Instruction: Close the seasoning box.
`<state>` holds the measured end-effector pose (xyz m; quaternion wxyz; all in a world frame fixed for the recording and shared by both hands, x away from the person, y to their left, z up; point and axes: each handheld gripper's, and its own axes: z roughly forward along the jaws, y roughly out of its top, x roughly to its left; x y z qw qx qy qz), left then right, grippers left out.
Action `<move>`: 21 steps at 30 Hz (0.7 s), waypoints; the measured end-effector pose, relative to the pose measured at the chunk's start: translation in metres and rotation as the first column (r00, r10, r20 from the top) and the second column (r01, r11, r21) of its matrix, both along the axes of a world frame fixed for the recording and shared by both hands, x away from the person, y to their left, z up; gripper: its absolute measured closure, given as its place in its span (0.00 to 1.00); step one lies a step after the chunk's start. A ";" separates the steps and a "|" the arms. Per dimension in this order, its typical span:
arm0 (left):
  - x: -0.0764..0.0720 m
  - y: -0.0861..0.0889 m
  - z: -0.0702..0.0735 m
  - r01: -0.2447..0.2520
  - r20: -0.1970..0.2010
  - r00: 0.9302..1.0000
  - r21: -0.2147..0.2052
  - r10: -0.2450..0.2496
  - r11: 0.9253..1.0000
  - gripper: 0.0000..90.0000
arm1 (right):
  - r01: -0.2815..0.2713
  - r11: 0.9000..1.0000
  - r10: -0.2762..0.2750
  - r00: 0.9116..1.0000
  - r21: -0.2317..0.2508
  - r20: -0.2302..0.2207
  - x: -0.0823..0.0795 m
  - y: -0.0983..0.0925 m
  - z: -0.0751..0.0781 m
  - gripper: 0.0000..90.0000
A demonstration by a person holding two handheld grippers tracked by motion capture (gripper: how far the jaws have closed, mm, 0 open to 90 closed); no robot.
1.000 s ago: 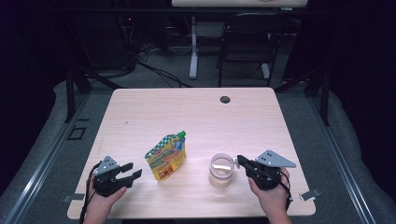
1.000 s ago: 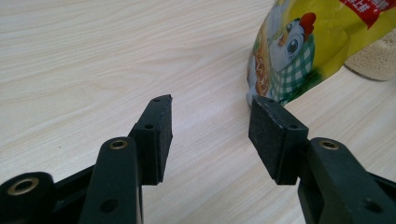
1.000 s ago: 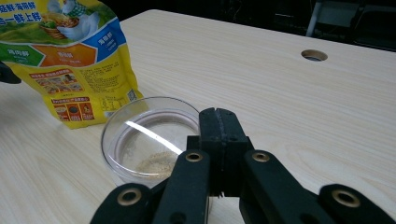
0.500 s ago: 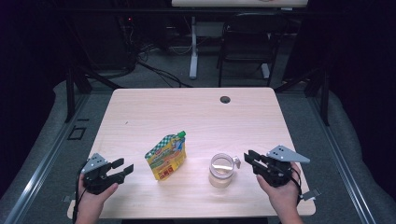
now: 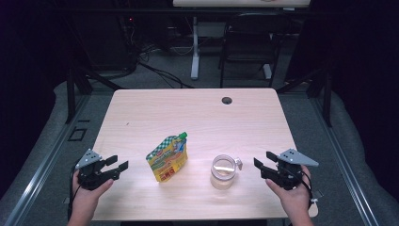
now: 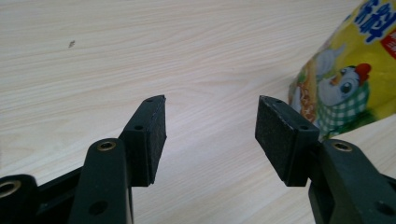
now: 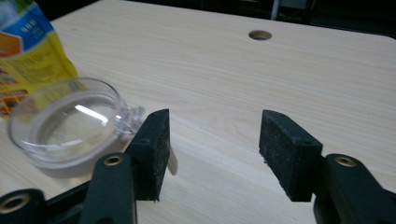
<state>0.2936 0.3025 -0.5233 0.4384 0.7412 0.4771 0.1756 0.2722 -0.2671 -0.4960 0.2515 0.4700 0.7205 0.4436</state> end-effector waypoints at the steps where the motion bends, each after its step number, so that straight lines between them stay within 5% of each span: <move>1: 0.001 0.002 -0.002 -0.011 0.004 1.000 -0.005 0.011 1.000 0.48 | 0.007 1.000 -0.007 1.000 -0.009 -0.007 0.001 -0.002 -0.002 0.45; 14: -0.006 0.028 -0.023 -0.053 -0.035 0.998 -0.002 0.053 0.999 0.48 | 0.090 0.996 -0.090 0.996 -0.011 -0.005 -0.011 -0.030 -0.035 0.42; 21: -0.005 0.030 -0.035 -0.047 -0.050 0.998 0.031 0.048 0.998 0.48 | 0.120 0.993 -0.120 0.992 -0.010 0.047 -0.015 -0.034 -0.044 0.41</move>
